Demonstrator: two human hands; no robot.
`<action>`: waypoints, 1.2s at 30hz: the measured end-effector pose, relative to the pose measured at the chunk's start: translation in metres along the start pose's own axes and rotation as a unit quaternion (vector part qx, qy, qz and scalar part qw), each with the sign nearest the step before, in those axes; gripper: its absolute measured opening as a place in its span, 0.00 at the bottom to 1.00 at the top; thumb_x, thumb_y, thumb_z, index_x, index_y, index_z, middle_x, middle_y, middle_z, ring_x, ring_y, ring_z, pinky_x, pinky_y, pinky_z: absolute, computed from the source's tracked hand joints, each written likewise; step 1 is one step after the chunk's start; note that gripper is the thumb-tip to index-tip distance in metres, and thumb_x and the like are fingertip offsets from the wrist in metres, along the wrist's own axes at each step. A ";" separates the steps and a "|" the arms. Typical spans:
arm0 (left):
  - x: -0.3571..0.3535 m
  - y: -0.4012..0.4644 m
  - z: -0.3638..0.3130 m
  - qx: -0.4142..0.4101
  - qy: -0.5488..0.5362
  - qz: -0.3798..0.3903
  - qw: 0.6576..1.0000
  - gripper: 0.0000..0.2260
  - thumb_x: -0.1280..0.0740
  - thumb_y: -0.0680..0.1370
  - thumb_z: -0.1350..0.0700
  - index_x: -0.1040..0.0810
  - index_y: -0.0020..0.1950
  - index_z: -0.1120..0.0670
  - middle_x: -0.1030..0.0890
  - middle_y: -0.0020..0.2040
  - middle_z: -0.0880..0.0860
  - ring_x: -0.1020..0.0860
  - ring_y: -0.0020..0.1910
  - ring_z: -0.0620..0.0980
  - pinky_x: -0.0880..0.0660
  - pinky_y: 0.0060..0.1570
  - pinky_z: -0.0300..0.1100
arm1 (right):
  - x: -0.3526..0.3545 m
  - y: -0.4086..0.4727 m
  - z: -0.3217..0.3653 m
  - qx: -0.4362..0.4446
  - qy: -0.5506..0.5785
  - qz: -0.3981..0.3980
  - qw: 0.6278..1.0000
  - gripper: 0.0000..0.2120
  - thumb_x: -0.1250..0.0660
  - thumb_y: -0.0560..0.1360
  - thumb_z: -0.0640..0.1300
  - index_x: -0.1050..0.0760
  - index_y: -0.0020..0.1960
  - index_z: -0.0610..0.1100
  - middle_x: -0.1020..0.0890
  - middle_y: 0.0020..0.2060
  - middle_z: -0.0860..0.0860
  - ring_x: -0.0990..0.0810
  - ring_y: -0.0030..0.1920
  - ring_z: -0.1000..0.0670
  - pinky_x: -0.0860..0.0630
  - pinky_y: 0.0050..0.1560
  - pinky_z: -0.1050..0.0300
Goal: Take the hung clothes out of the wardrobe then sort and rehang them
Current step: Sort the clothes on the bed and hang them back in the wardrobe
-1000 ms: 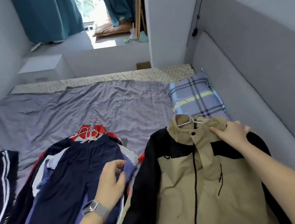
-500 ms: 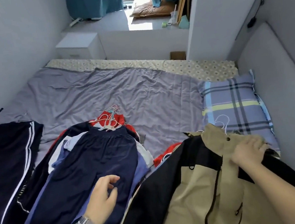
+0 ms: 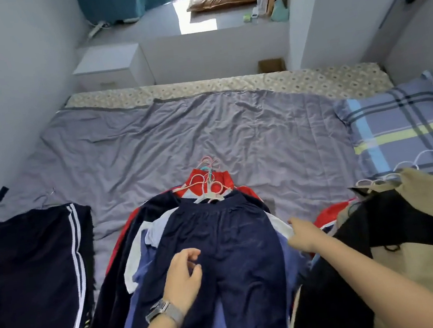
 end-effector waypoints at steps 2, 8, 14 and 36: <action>0.018 0.017 0.027 0.018 -0.028 -0.025 0.999 0.20 0.36 0.72 0.69 0.29 0.46 0.41 0.24 0.47 0.48 0.25 0.43 0.42 0.31 0.45 0.31 | -0.015 0.024 0.017 -0.023 -0.008 0.012 1.000 0.21 0.37 0.74 0.43 0.33 0.66 0.38 0.22 0.61 0.39 0.23 0.59 0.40 0.27 0.51 0.55; 0.025 0.049 0.099 0.065 -0.091 -0.055 0.992 0.19 0.35 0.73 0.69 0.26 0.46 0.43 0.21 0.48 0.51 0.24 0.44 0.42 0.29 0.41 0.26 | -0.096 0.176 -0.012 -0.063 0.030 0.024 0.997 0.42 0.41 0.61 0.52 0.44 0.75 0.50 0.25 0.64 0.46 0.22 0.57 0.42 0.24 0.55 0.54; 0.003 0.060 0.143 0.130 -0.128 -0.071 0.981 0.29 0.34 0.71 0.70 0.26 0.44 0.31 0.20 0.44 0.50 0.24 0.43 0.36 0.30 0.38 0.23 | -0.071 0.175 0.068 -0.100 0.047 -0.041 0.993 0.40 0.35 0.75 0.52 0.49 0.76 0.36 0.37 0.74 0.42 0.35 0.71 0.40 0.36 0.70 0.51; 0.074 0.059 0.050 -0.114 0.069 -0.181 0.974 0.20 0.34 0.75 0.49 0.33 0.66 0.39 0.34 0.67 0.35 0.35 0.65 0.42 0.36 0.60 0.51 | -0.017 -0.011 0.118 0.124 0.177 -0.259 0.941 0.36 0.36 0.58 0.77 0.35 0.26 0.42 0.33 0.20 0.52 0.34 0.25 0.53 0.39 0.28 0.61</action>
Point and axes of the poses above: each hand's wrist, its own y-axis towards the middle knuckle, its own x-axis out of the back of the hand, z = x × y, the point moved 2 cm from there along y, towards the middle knuckle
